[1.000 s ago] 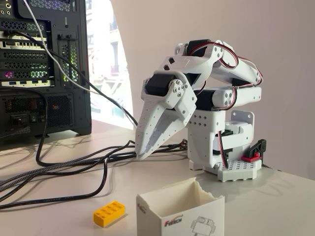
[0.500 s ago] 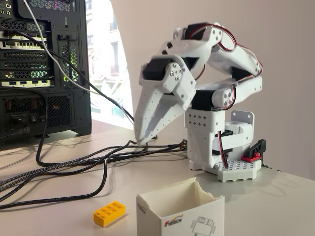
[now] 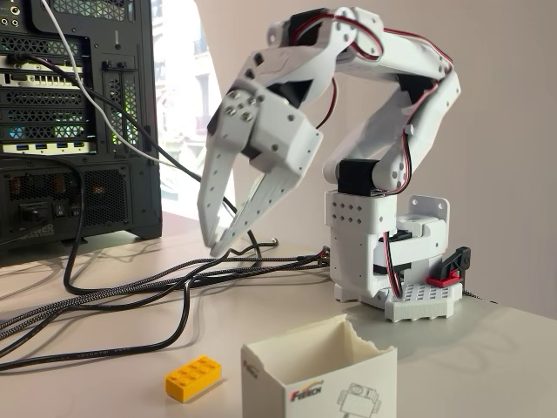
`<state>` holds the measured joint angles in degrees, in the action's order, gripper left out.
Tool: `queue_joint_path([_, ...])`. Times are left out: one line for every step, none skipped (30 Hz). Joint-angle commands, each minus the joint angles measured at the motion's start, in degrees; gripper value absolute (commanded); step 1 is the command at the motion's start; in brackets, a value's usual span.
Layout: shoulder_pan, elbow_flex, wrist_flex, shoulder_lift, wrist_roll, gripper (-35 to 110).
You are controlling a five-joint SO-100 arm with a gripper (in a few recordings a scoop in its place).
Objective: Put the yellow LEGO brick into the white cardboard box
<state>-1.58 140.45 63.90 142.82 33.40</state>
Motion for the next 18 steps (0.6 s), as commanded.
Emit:
queue_joint_path([-1.1, -5.9, -1.3, -5.6, 11.3, 5])
queue_joint_path([-1.0, -6.1, -1.2, -6.9, 13.6, 5])
queue_joint_path([-1.0, -6.8, -0.4, -8.6, 15.5, 8])
queue_joint_path([-1.0, -7.3, -0.1, -10.0, 17.5, 9])
queue_joint_path([-1.0, -7.6, -0.1, -10.9, 19.2, 10])
queue_joint_path([-0.8, -7.9, 0.3, -12.0, 20.7, 13])
queue_joint_path([-0.6, -8.1, 0.4, -12.9, 22.9, 16])
queue_joint_path([-0.3, -8.0, 0.1, -13.6, 25.1, 16])
queue_joint_path([0.0, -7.5, -0.5, -14.0, 26.8, 17])
queue_joint_path([0.0, -7.0, -1.5, -14.4, 27.9, 18])
queue_joint_path([0.1, -6.6, -2.5, -14.9, 28.7, 18])
queue_joint_path([0.1, -6.1, -3.3, -15.4, 29.5, 20])
queue_joint_path([0.1, -5.6, -4.1, -16.0, 30.4, 22])
queue_joint_path([0.1, -5.4, -5.0, -16.8, 31.1, 23])
queue_joint_path([0.2, -5.4, -5.5, -17.8, 31.9, 25])
queue_joint_path([0.2, -5.8, -5.5, -19.1, 32.9, 27])
queue_joint_path([0.3, -6.1, -6.1, -20.4, 33.7, 27])
queue_joint_path([0.3, -6.1, -7.0, -21.4, 34.2, 28])
